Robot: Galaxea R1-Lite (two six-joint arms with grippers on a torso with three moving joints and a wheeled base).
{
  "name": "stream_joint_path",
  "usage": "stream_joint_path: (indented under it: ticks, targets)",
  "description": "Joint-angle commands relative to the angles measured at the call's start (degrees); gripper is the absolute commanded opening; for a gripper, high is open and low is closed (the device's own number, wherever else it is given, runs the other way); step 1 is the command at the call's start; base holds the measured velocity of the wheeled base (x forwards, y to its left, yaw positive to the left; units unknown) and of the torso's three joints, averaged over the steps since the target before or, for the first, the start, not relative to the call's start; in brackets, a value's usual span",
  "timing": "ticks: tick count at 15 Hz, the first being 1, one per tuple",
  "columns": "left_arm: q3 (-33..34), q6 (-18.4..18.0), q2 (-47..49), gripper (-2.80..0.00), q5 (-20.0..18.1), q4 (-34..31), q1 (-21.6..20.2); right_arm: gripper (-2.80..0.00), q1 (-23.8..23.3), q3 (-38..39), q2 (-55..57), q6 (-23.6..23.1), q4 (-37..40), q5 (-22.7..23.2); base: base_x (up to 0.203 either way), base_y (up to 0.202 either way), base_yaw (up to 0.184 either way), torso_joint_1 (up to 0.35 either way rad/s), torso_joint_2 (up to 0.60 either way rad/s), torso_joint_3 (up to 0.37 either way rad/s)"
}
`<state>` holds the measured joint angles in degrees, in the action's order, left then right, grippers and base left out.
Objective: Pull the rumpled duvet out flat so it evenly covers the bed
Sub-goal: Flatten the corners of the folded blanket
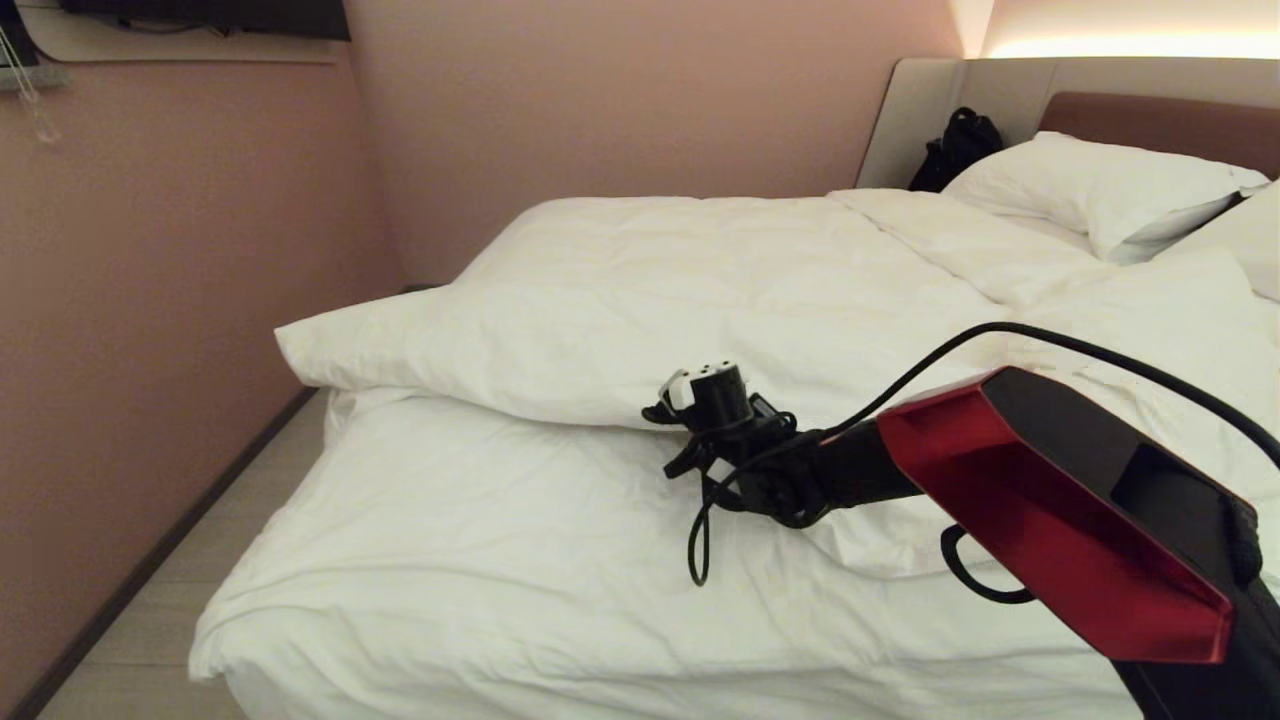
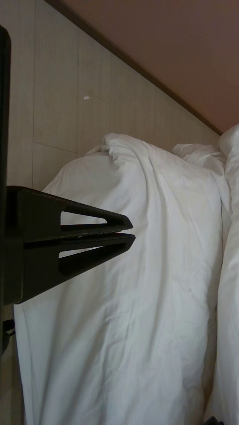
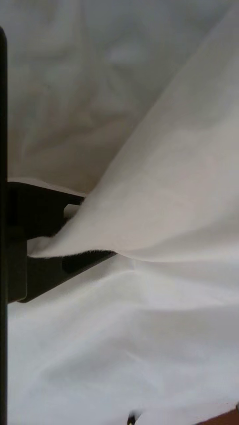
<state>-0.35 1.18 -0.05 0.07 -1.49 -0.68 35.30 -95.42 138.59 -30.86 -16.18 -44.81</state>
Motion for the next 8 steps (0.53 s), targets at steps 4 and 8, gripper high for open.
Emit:
stream_joint_path:
  ticks: [4,8]
  targets:
    - [0.0,0.0,0.0,-2.80,0.0,0.0,0.0,-2.80,-1.2,0.8,-7.1,1.4,0.5,-0.3,0.000,0.000,0.000,0.000,0.00,0.000]
    - [0.0,0.0,0.0,-2.80,0.0,0.0,0.0,-2.80,-2.9,3.5,-13.4,4.8,3.3,0.3,0.000,0.000,0.000,0.000,0.00,0.000]
